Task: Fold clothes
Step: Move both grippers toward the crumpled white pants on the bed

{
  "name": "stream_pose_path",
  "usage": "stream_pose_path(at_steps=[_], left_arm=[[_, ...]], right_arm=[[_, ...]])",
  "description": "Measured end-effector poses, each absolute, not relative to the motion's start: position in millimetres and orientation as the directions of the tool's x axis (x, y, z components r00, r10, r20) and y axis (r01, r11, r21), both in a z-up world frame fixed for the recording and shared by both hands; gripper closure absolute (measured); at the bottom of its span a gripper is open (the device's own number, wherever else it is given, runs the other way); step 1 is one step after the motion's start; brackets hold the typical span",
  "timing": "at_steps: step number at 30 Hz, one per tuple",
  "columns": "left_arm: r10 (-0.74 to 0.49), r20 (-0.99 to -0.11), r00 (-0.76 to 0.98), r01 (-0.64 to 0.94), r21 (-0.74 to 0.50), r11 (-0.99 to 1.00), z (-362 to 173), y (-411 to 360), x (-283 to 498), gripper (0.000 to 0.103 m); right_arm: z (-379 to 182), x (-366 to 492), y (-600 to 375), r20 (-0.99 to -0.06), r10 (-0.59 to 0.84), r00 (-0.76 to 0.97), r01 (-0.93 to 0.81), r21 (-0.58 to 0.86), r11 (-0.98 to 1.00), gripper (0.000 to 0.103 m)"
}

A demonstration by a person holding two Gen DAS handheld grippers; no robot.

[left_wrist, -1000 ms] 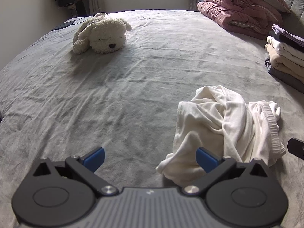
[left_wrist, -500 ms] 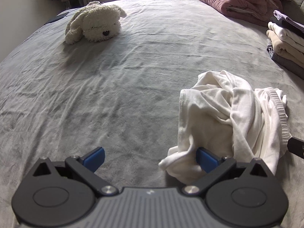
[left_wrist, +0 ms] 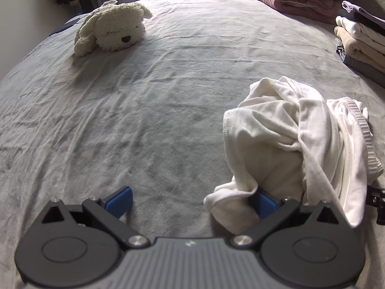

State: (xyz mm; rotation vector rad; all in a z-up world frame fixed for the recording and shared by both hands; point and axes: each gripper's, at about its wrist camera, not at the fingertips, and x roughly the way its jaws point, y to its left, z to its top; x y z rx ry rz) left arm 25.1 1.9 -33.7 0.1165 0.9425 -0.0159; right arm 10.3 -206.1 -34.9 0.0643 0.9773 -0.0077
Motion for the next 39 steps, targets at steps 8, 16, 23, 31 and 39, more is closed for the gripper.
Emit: stream_pose_path(at_steps=[8,16,23,31,39], left_arm=[[0.032,-0.783,0.621,0.100,0.119,0.988,-35,2,21,0.000],[-0.029,-0.801,0.598,0.096,0.035,0.995,-24,8,21,0.001],[-0.077,-0.743,0.665,0.220,0.097,0.971,-5,-1,14,0.001],[-0.152,-0.742,0.653,0.249,0.021,0.968,-2,5,20,0.009],[-0.298,-0.630,0.717,0.339,-0.058,0.939,19,2,8,0.013]], right_arm=[[-36,16,-210,-0.849,0.051,0.526,-0.028,0.042,0.999,0.000],[-34,12,-214,-0.844,0.083,0.530,-0.063,0.058,0.996,0.000],[-28,11,-224,-0.840,0.134,0.525,-0.044,0.130,0.991,0.000],[-24,10,-229,-0.833,0.169,0.528,-0.026,0.183,0.983,0.000],[-12,10,-236,-0.809,0.207,0.551,-0.016,0.238,0.971,0.000]])
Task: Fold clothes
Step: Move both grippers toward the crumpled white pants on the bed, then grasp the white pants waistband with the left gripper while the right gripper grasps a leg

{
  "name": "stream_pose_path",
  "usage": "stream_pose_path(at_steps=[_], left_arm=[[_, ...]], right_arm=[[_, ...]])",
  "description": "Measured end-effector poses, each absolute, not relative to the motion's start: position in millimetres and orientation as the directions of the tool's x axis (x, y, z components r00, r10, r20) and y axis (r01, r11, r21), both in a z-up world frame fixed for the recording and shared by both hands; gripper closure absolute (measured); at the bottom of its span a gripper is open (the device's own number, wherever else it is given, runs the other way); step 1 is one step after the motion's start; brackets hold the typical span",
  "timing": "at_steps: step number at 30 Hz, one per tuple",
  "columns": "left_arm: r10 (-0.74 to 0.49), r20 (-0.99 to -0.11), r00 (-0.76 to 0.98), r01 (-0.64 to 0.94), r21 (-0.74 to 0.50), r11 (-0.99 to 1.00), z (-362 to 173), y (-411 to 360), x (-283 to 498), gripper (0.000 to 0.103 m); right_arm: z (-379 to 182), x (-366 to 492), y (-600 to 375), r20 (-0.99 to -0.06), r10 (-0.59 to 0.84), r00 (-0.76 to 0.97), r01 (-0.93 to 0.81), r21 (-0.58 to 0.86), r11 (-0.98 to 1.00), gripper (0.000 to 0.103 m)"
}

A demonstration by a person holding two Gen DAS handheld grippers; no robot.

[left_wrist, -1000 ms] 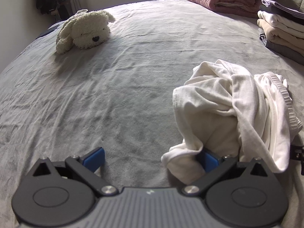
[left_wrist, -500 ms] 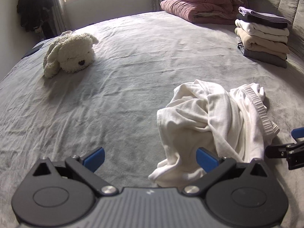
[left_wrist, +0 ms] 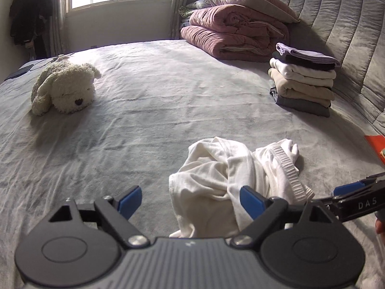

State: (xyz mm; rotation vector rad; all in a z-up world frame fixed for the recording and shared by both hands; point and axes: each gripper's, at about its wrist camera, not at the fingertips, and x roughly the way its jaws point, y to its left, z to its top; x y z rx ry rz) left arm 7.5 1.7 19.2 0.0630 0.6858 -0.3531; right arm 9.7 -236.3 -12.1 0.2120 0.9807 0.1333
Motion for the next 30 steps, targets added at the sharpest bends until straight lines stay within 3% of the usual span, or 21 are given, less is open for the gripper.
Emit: stream_pose_path(at_steps=[12,19,27,30], left_arm=[[-0.498,-0.541,0.678,0.572,-0.038,0.820,20,-46,-21,0.014],[-0.557,-0.539,0.632,0.630,-0.061,0.774,2,-78,-25,0.035],[-0.504,-0.572,0.647,0.610,-0.009,0.792,-22,-93,-22,0.046],[-0.463,-0.573,0.676,0.582,0.030,0.813,-29,-93,-20,0.055]], right_arm=[[5,19,-263,-0.772,0.160,0.616,0.058,0.246,0.968,0.000],[11,17,-273,-0.758,0.131,0.639,0.097,0.248,0.964,0.009],[12,15,-271,-0.755,0.151,0.638,0.080,0.261,0.962,0.009],[6,17,-271,-0.764,0.172,0.622,0.083,0.283,0.956,0.009]])
